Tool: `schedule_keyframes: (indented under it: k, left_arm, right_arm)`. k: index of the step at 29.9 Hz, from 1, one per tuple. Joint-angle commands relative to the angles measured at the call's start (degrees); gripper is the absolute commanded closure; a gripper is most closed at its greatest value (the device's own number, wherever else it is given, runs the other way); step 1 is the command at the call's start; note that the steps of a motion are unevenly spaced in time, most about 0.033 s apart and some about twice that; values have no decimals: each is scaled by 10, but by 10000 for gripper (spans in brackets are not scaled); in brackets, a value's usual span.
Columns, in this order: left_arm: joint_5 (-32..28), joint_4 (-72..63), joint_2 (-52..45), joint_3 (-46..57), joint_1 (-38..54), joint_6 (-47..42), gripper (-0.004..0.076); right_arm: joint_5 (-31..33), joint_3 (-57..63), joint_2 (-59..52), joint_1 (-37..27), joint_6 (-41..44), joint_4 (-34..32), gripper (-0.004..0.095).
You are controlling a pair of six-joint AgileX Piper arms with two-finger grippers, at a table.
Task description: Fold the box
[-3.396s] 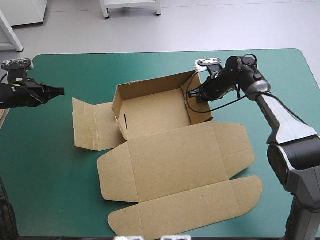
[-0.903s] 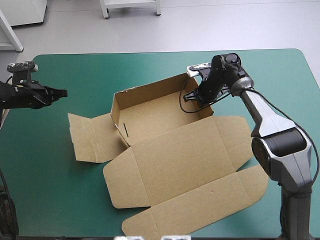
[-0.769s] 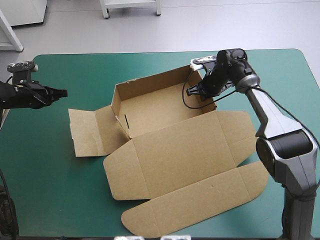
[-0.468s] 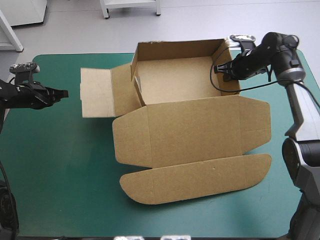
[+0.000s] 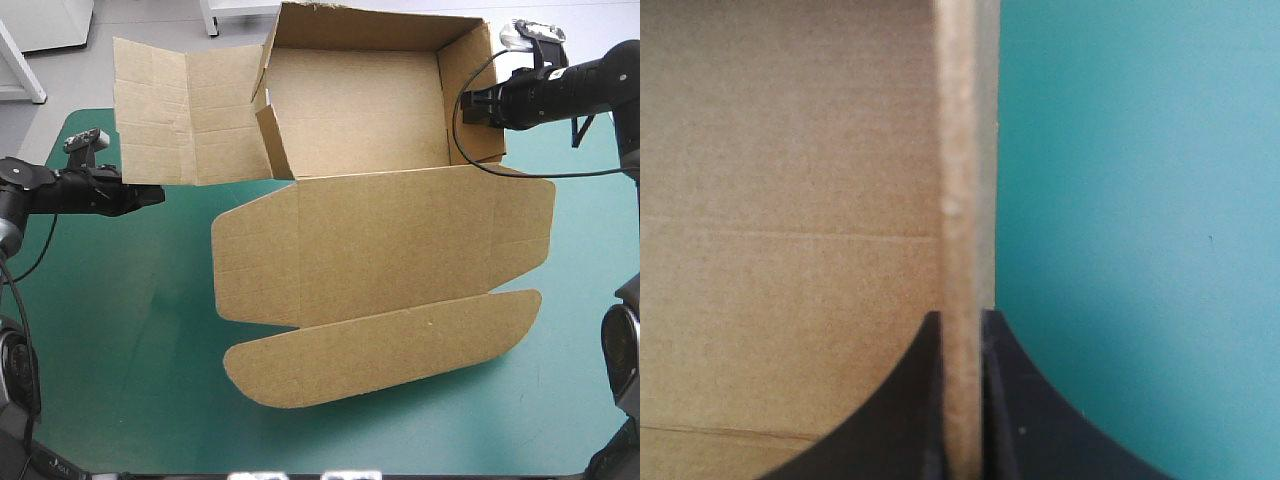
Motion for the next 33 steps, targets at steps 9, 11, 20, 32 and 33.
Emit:
schedule_keyframes:
  k: [9, 11, 20, 32, 33]
  left_arm:
    - [52, -206, -25, -25, -12, 73, 727]
    - [54, -216, -25, -25, -19, 73, 727]
    - [78, -260, -25, -25, -75, 85, 731]
    - [125, -333, -25, -25, -86, 96, 732]
    - [129, -335, -25, -25, -86, 96, 732]
  right_arm:
    - [1, -20, -50, 33, -5, 82, 925]
    - [1, -20, -50, 40, -6, 83, 925]
    - [1, -20, -46, 55, -4, 65, 925]
    - [1, -20, -4, 55, 10, 21, 925]
    - [1, -20, -1, 55, 10, 21, 925]
